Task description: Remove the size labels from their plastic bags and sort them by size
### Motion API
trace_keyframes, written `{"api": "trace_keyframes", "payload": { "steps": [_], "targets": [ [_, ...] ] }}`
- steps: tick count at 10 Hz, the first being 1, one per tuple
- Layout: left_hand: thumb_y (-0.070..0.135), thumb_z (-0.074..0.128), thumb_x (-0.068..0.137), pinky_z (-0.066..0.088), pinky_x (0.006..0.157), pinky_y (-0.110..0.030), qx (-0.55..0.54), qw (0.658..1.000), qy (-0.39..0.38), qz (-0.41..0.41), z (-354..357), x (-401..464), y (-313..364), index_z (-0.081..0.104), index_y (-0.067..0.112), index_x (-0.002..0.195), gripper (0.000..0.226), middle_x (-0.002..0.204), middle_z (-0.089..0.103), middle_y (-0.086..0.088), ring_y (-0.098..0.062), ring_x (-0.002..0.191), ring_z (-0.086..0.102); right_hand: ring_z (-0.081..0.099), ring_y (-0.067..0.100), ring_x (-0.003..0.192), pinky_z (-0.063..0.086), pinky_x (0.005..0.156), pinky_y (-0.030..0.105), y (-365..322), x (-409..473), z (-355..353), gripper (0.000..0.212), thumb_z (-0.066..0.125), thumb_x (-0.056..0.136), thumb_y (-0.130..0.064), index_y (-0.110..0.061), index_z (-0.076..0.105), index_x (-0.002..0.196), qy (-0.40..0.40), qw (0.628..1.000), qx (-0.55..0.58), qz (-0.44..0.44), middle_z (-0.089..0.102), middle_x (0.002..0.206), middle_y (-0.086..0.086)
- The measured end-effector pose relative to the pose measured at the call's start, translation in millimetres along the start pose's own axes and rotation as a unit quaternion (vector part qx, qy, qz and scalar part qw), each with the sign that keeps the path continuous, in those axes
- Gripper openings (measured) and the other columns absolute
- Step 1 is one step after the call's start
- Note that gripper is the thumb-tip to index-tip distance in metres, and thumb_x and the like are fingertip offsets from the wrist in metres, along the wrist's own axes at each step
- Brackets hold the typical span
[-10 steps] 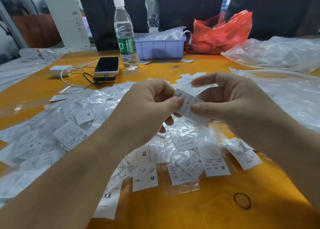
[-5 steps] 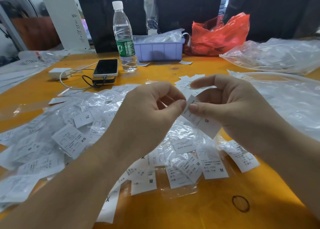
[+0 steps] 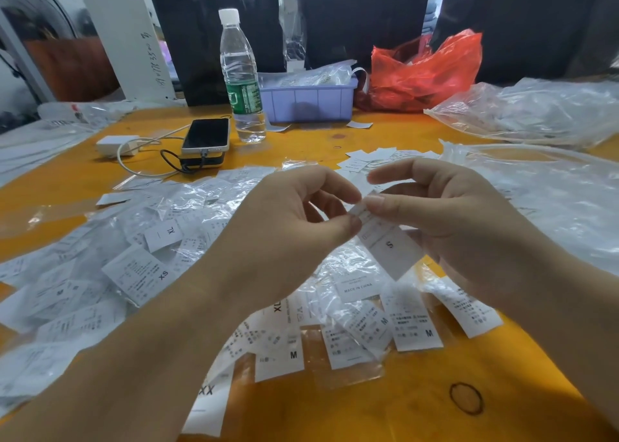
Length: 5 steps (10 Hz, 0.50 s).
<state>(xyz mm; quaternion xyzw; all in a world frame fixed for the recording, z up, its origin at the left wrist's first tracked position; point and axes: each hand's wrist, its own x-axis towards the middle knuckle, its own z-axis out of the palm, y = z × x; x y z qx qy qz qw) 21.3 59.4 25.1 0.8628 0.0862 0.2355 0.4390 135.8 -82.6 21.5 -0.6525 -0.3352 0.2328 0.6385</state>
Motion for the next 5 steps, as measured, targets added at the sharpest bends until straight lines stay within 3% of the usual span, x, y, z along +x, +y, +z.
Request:
{"api": "trace_keyframes", "payload": {
  "steps": [2,3,4,5],
  "targets": [
    [0.014,0.070,0.085,0.042,0.051,-0.016,-0.071,0.996,-0.008,-0.062,-5.3,3.7,-4.1,0.070,0.028,0.086,0.014,0.075,0.069,0.008,-0.002,0.055,0.052,0.072,0.025,0.078,0.059,0.062,0.028,-4.4,2.0,-6.8,0.011,0.069,0.082,-0.003,-0.004,0.070,0.093,-0.038,0.998,-0.052,0.017,0.075,0.084,0.011],
    [0.016,0.067,0.087,0.045,0.052,-0.017,-0.016,0.999,-0.011,-0.039,-2.5,1.1,-4.1,0.068,0.031,0.085,0.015,0.078,0.070,0.012,-0.004,0.059,0.056,0.066,0.018,0.065,0.053,0.057,0.028,-6.1,2.1,-9.1,0.018,0.072,0.081,-0.006,-0.015,0.069,0.096,-0.064,0.987,-0.142,0.027,0.075,0.076,0.008],
    [0.017,0.066,0.086,0.044,0.055,-0.011,0.104,0.994,0.001,0.025,3.5,-2.9,-5.2,0.066,0.033,0.088,0.016,0.081,0.066,0.017,-0.002,0.062,0.057,0.063,0.008,0.060,0.053,0.059,0.032,-1.3,1.9,-10.3,0.022,0.074,0.080,-0.015,-0.027,0.066,0.096,-0.069,0.959,-0.275,0.018,0.073,0.073,-0.004],
    [0.016,0.067,0.085,0.039,0.056,-0.006,0.145,0.988,0.027,0.051,4.0,-4.2,-3.1,0.067,0.033,0.092,0.018,0.077,0.063,0.015,0.002,0.063,0.055,0.063,0.004,0.060,0.055,0.059,0.032,1.6,-1.2,-8.0,0.018,0.076,0.077,-0.021,-0.029,0.067,0.090,-0.064,0.938,-0.341,0.013,0.070,0.074,-0.013]
  ]
}}
